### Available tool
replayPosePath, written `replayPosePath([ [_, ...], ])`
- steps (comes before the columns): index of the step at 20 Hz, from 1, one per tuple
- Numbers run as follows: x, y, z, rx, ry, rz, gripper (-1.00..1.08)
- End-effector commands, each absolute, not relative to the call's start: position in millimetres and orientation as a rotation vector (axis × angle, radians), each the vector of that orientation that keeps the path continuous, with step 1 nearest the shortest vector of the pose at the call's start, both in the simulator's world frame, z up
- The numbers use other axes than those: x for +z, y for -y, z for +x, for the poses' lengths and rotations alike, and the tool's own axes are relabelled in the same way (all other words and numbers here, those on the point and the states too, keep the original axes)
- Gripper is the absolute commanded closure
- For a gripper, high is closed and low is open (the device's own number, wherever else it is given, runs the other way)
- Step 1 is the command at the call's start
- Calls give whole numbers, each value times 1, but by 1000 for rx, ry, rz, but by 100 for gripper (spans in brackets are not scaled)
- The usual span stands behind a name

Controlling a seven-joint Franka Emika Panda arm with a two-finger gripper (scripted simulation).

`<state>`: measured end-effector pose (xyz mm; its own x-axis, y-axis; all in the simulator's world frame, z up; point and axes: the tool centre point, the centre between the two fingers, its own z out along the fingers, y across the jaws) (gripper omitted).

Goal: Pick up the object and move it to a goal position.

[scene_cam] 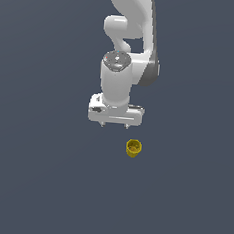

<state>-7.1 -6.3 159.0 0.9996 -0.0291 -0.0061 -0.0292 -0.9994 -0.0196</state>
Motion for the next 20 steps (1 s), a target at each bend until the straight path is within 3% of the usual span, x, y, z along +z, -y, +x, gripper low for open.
replayPosePath([
  [1,159,6,-7,9,-45,-3122,-92],
  [20,146,-29,2,27,50,-3129,-92],
])
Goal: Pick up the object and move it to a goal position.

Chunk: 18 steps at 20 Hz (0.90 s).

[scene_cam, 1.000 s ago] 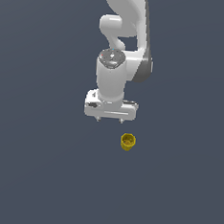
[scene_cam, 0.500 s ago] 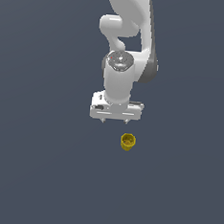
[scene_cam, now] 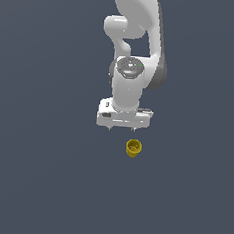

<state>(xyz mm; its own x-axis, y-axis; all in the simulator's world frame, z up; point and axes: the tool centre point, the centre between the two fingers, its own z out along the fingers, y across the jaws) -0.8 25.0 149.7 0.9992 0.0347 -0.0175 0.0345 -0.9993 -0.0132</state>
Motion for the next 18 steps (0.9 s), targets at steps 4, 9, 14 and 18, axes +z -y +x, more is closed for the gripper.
replayPosePath([
  [4,133,-45,12,20,29,-3133,-92],
  [9,113,-70,26,9,-4,-3138,-92],
  [14,100,-85,32,2,-23,-3141,-92],
  [18,97,-89,34,0,-27,-3141,-92],
])
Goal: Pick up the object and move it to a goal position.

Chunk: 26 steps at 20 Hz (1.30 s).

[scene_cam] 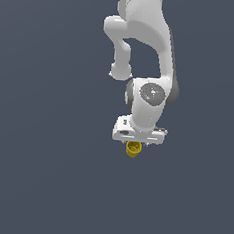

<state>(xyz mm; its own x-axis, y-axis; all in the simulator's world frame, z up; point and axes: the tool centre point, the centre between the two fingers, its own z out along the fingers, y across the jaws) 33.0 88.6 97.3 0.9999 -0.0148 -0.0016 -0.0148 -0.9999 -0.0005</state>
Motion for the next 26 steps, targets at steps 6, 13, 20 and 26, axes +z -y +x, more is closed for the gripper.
replayPosePath([
  [6,87,-89,33,2,-24,-3141,-92],
  [13,52,-89,33,1,-26,-3141,-92],
  [20,46,-89,34,0,-27,-3142,108],
  [26,46,-89,34,0,-27,-3142,108],
])
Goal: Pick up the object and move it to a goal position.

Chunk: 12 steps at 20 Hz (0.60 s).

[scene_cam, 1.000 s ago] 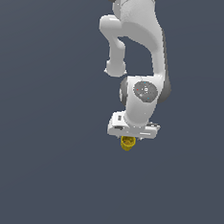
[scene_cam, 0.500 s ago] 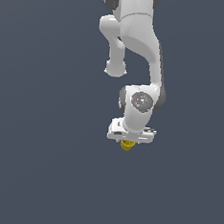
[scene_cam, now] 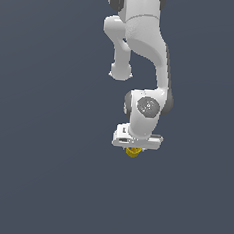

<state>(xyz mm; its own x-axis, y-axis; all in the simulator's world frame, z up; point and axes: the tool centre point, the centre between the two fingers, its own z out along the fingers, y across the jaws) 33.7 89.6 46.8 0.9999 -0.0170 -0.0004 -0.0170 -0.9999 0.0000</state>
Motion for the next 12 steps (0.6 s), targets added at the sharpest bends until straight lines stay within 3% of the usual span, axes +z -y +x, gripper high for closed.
replayPosePath([
  [1,46,-89,34,0,-27,-3142,108],
  [12,63,-76,26,0,-27,-3142,108],
])
